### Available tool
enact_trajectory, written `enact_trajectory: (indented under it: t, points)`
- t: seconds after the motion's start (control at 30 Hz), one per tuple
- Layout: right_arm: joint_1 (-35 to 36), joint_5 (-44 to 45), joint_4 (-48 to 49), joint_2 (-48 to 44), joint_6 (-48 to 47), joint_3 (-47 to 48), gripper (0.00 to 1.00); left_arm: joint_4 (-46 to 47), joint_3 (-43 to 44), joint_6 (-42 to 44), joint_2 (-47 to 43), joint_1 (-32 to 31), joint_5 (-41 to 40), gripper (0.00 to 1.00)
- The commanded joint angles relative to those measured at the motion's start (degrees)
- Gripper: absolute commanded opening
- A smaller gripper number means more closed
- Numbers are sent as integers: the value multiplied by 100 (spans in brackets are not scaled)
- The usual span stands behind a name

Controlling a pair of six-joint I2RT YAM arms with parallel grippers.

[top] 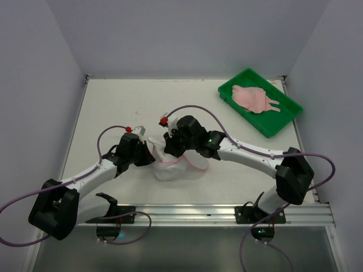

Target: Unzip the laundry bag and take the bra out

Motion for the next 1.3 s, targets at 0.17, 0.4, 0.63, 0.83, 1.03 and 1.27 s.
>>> enact_trajectory:
  t: [0.17,0.4,0.63,0.83,1.03,1.27]
  points:
    - [-271,-1139,1711,-961,418,-286,0,298,402,2,120,41,225,0]
    - [-420,415,2980,-769,1664,-358,0,580,331,10,-222,32,559,0]
    - [-622,328,3622,-470,2546,-164,0,440,560,142,-863,41,534,0]
    - [-789,486,3420,-442,2608,65,0,219,446,301,-743,41,66,0]
    - [-1183,1075,2770,-942,1940,451,0,351,393,169,-531,41,191,0]
    - [-2800,1445,1760,-1725,1667,513,0,228,533,274,-461,41,6,0]
